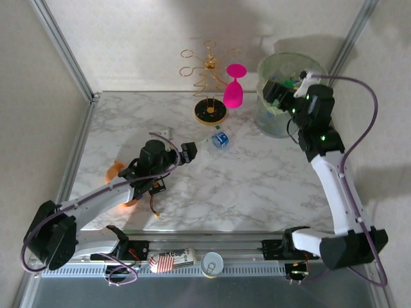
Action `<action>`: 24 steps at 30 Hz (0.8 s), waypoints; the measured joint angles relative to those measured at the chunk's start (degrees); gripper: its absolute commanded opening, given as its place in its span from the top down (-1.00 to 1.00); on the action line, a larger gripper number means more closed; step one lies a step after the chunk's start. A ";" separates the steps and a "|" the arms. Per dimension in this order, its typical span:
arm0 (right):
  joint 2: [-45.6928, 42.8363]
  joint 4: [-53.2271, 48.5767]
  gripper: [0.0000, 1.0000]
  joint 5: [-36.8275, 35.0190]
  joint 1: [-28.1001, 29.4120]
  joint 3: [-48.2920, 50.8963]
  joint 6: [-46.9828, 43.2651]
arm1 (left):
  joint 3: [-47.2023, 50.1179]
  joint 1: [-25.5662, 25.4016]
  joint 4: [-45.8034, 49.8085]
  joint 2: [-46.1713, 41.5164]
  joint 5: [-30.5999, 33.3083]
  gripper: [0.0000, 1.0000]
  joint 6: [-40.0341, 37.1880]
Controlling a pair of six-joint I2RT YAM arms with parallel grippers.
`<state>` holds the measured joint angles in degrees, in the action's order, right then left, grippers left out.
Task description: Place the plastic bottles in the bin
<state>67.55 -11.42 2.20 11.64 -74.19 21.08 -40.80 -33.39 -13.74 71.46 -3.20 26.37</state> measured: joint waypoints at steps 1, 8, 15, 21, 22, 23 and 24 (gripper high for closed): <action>-1.62 0.35 -0.98 0.94 0.59 2.78 0.76 | -1.75 0.02 0.31 1.66 -1.01 -0.99 -1.40; -7.34 2.54 -0.97 6.16 3.93 20.50 6.14 | -13.18 0.50 3.54 13.42 -6.71 -0.99 -8.35; -10.08 5.29 -0.98 8.35 4.52 32.52 10.91 | -20.00 0.66 6.75 24.17 -8.74 -0.86 -11.54; -12.81 8.55 -0.97 8.57 4.52 39.01 14.43 | -26.45 0.63 9.86 32.83 -11.02 -0.76 -12.46; -12.81 8.81 -0.98 8.57 4.52 39.36 14.78 | -27.63 0.63 10.45 34.23 -11.15 -0.74 -12.48; -12.81 9.07 -0.98 8.57 4.52 39.63 15.04 | -28.59 0.63 11.02 35.36 -11.17 -0.73 -12.50; -12.83 9.11 -0.98 8.57 4.52 39.74 15.26 | -29.70 0.63 11.47 36.65 -11.17 -0.73 -12.50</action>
<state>54.72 -2.31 10.76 16.16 -34.46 36.34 -70.50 -32.75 -2.26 108.12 -14.37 13.87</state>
